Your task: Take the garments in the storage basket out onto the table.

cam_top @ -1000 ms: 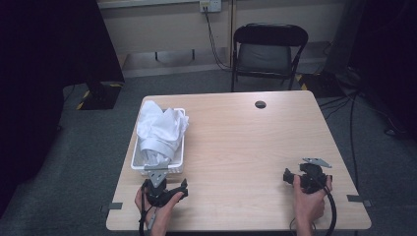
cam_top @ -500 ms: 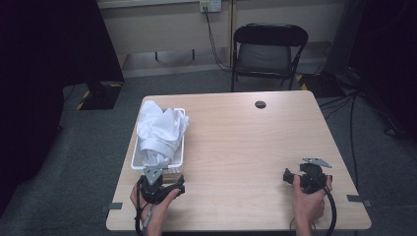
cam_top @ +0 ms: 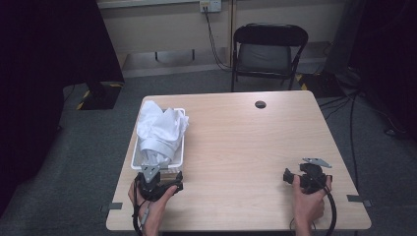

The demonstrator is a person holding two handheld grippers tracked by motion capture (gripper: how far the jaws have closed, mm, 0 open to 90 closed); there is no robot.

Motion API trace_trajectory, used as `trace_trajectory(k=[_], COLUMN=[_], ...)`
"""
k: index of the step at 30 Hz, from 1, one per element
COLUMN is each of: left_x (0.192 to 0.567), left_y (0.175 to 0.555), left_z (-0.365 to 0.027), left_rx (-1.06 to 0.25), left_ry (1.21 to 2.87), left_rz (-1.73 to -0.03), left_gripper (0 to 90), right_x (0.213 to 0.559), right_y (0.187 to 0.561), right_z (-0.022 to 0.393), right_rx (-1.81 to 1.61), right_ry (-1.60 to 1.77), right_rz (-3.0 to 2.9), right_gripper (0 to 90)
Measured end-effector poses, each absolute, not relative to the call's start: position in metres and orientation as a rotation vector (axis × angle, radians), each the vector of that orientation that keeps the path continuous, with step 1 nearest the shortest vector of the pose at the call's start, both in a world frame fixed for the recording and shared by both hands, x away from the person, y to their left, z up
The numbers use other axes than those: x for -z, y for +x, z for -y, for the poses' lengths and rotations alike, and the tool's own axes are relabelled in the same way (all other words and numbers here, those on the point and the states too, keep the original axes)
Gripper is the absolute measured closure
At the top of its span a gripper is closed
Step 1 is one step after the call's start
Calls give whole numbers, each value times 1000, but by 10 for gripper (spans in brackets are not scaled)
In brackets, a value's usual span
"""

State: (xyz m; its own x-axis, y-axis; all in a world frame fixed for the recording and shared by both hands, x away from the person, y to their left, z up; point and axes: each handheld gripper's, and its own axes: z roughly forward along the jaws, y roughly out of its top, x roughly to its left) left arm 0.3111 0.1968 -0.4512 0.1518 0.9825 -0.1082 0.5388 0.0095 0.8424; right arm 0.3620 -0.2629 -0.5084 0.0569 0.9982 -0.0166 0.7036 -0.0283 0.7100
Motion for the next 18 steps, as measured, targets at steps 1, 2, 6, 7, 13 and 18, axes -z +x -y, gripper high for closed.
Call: trace_trajectory(k=[1, 2, 6, 7, 13, 18], left_x=[451, 450, 447, 446, 442, 439], left_y=[312, 313, 315, 315, 318, 321], left_z=[-197, -197, -198, -198, -201, -203], left_rx=[-702, -700, -717, -726, -723, -735], left_ry=[1633, 1630, 1632, 1632, 1626, 1617], left_rz=[-1489, -1489, -1491, -1492, -1495, -1505], left_gripper=[22, 22, 21, 22, 26, 27], right_x=[508, 508, 508, 508, 508, 508], right_y=[362, 362, 362, 362, 362, 362], right_z=[263, 263, 263, 263, 263, 263], right_rx=[-691, -692, -693, -692, -692, -692], right_ry=[1789, 1789, 1790, 1789, 1789, 1790], right_rz=[-1702, -1701, -1701, -1702, -1702, -1701], right_gripper=[0, 0, 0, 0, 0, 0])
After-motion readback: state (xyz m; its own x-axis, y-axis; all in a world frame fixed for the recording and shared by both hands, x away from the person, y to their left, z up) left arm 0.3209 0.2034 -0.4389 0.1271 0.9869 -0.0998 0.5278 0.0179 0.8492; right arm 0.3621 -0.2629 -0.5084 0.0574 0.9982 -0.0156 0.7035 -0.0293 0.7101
